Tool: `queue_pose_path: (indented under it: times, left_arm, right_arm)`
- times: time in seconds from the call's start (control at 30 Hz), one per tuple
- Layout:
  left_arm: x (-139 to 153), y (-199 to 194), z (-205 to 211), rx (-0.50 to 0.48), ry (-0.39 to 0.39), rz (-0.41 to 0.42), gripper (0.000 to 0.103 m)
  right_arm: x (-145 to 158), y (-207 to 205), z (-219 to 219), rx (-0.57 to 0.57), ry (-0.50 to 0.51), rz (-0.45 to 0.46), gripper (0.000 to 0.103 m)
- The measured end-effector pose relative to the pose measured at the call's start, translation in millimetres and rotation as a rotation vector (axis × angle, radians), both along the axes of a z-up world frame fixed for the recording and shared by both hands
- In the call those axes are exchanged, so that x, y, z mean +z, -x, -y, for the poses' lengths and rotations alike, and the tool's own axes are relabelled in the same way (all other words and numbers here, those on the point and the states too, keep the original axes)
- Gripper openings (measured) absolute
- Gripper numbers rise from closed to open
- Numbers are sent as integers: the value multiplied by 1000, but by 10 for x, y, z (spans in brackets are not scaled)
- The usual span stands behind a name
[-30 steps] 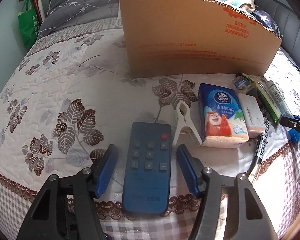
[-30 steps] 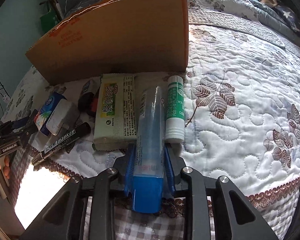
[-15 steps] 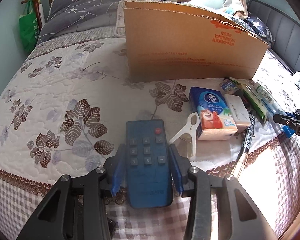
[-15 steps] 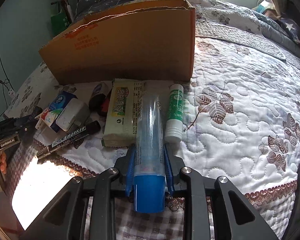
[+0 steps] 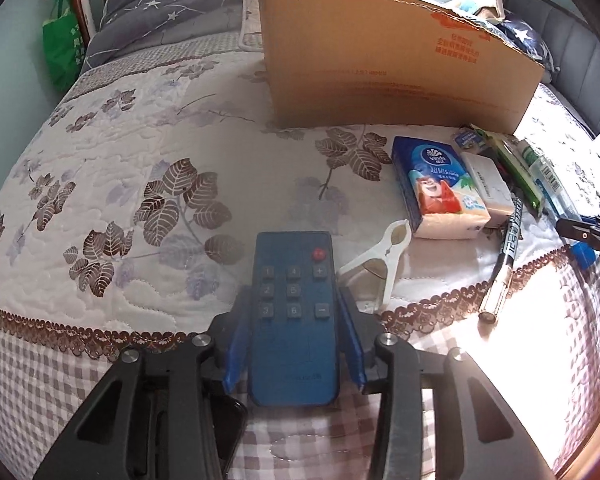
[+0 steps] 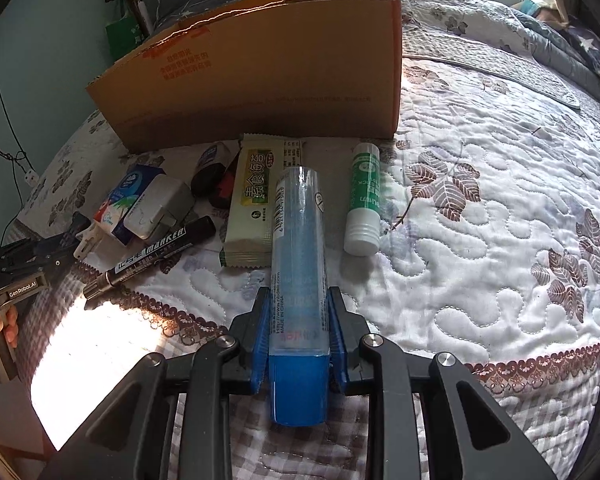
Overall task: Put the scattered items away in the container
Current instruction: 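Lift the remote with the left tool while the right tool lifts the tube toward the box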
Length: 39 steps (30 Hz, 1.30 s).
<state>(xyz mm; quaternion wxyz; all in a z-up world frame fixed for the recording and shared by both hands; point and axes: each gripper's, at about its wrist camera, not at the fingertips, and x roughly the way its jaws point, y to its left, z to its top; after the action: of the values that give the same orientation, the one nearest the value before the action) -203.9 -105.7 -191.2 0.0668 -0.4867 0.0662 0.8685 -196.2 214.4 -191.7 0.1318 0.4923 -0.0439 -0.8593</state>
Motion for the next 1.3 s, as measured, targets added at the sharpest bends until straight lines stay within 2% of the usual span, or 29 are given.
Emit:
queue_pose_path:
  times: [0.07, 0.27, 0.4, 0.6, 0.73, 0.97, 1.13, 1.3]
  left_arm:
    - [10, -2, -33, 0, 16, 0, 103]
    - [95, -80, -23, 31, -21, -35, 103]
    - [204, -193, -32, 35, -23, -68, 103]
    - [448, -340, 10, 72, -79, -131, 103]
    - [729, -433, -5, 82, -118, -189, 103]
    - [1432, -436, -227, 35, -154, -310, 103]
    - [1936, -223, -467, -26, -151, -387, 103]
    - [2233, 125, -709, -86, -104, -414, 103]
  right_arm:
    - [-20, 21, -34, -9, 26, 1, 26]
    - [41, -10, -68, -12, 42, -19, 26]
    - [149, -88, -61, -7, 59, -52, 26]
    - [384, -257, -64, -2, 49, -130, 26]
    - [647, -411, -31, 3, 21, -201, 26]
    - [1324, -494, 105, 19, 23, -324, 26]
    - [1662, -428, 198, 27, 26, -368, 26]
    - [1858, -384, 190, 17, 35, -392, 26]
